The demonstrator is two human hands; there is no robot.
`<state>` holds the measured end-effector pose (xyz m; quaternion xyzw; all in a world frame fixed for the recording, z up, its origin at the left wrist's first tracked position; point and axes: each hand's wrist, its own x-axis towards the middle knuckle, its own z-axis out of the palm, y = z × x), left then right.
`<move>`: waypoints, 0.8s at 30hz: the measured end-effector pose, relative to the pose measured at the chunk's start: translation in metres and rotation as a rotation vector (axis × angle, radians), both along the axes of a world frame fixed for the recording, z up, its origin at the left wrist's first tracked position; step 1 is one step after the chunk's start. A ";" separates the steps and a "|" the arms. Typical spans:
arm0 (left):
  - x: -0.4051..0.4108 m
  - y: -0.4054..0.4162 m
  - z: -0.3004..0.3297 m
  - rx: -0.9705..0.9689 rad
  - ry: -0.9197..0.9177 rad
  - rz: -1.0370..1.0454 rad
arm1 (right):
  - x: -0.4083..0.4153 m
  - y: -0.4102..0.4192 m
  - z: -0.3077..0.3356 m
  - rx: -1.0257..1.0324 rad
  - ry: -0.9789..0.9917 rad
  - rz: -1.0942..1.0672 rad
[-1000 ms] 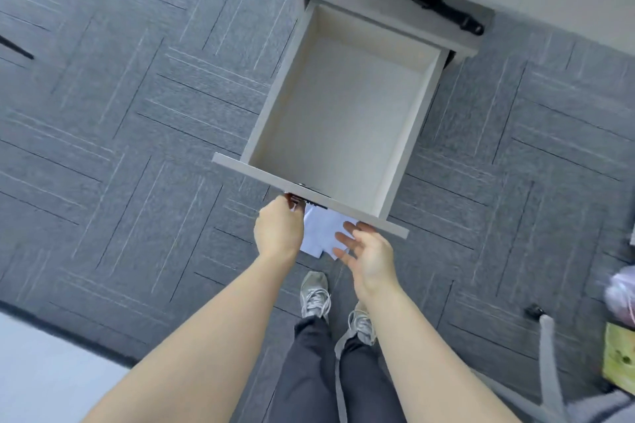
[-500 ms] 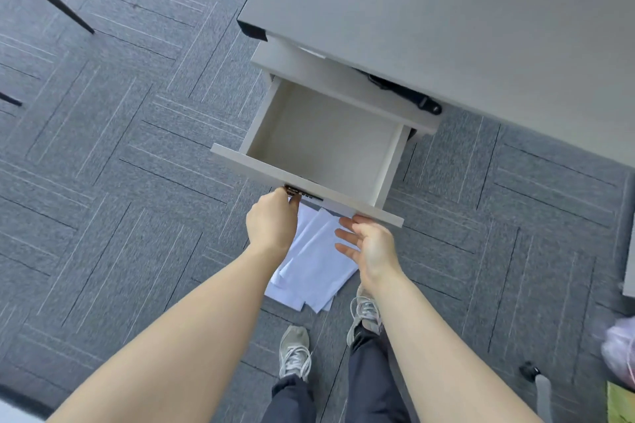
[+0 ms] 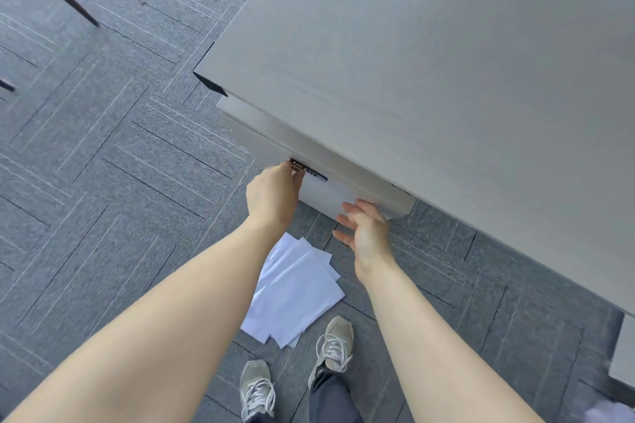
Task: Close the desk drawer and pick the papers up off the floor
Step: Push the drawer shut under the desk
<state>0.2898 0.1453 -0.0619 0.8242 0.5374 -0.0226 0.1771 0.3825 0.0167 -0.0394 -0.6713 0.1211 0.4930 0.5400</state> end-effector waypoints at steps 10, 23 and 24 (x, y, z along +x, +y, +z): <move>0.005 0.008 -0.002 0.057 0.071 -0.155 | 0.002 0.001 -0.008 -0.019 -0.070 0.059; -0.004 0.015 -0.008 -0.305 -0.228 0.004 | 0.006 -0.001 -0.004 0.012 -0.007 0.053; -0.005 0.016 -0.009 -0.318 -0.230 0.006 | 0.005 -0.001 -0.005 0.016 -0.007 0.036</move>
